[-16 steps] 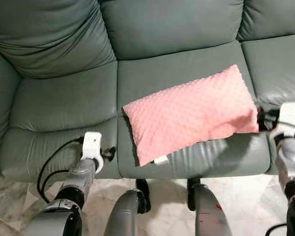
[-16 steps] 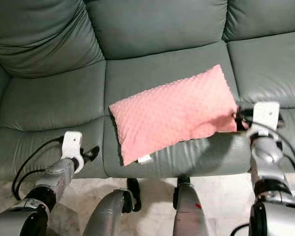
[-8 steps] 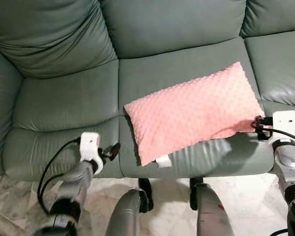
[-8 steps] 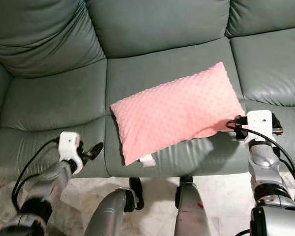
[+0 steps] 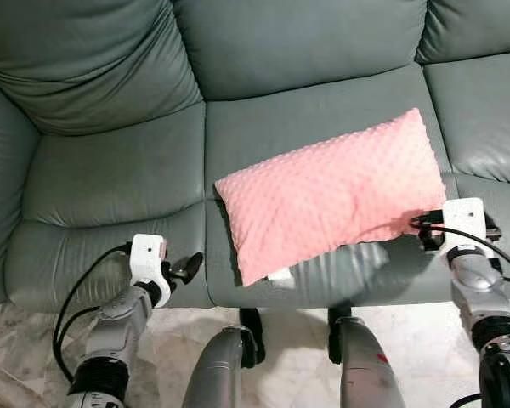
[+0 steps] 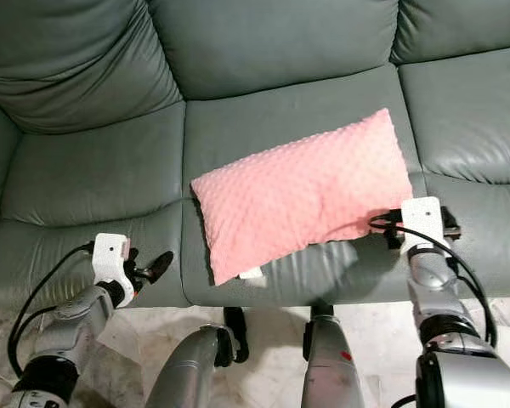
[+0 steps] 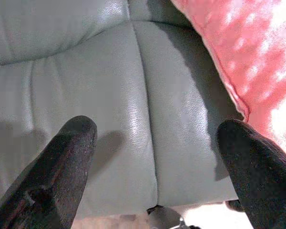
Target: Move the pillow to the sofa
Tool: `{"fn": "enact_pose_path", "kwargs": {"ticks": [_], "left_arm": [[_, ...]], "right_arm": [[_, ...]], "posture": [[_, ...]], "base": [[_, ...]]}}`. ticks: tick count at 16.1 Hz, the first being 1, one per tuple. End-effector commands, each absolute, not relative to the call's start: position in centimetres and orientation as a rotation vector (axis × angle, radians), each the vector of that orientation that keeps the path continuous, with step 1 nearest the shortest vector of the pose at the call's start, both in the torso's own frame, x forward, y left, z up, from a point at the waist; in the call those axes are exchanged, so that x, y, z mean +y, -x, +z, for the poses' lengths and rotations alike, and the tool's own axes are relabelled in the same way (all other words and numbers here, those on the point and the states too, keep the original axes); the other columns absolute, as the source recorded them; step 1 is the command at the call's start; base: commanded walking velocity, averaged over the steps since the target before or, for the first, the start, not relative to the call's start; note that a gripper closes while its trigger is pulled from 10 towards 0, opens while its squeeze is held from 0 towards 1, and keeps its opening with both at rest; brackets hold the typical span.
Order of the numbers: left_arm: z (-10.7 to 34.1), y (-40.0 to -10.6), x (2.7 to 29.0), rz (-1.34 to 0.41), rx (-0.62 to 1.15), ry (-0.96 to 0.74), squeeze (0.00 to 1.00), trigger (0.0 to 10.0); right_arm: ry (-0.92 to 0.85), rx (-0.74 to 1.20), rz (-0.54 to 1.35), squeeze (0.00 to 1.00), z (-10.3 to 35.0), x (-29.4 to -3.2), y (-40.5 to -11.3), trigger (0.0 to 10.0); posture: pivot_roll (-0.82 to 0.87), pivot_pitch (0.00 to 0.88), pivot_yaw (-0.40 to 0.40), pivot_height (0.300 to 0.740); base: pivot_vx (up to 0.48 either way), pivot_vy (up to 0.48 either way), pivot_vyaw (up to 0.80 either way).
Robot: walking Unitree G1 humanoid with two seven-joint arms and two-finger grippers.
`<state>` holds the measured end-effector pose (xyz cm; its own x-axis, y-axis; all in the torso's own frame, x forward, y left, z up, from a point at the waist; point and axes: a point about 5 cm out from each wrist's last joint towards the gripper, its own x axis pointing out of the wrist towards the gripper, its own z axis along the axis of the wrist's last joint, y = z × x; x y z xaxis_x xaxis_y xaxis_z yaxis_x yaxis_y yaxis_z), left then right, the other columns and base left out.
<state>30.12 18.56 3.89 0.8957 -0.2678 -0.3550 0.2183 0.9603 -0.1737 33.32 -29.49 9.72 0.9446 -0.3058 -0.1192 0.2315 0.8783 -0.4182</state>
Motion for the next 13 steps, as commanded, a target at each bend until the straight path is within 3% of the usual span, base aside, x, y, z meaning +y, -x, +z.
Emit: {"fn": "enact_pose_path", "kwargs": {"ticks": [1,7,13], "left_arm": [[2.3,-28.6,19.7,-0.224,0.457,0.13,0.0,10.0],[2.1,-28.2,19.3,-0.219,0.475,0.13,0.0,10.0],[2.2,-28.9,18.7,-0.214,0.475,0.14,0.0,10.0]], "right_arm": [[0.4,0.31,-0.233,0.0,6.5,-28.8,-31.7,10.0],[0.366,0.433,-0.198,0.0,2.8,-28.2,-28.9,10.0],[0.354,0.556,-0.242,0.0,-1.6,-28.1,-23.9,10.0]], "posture": [[0.08,0.53,0.313,0.74],[0.05,0.534,0.293,0.74],[0.02,0.526,0.276,0.74]], "base": [[0.0,0.0,0.0],[0.0,0.0,0.0],[0.0,0.0,0.0]]}}
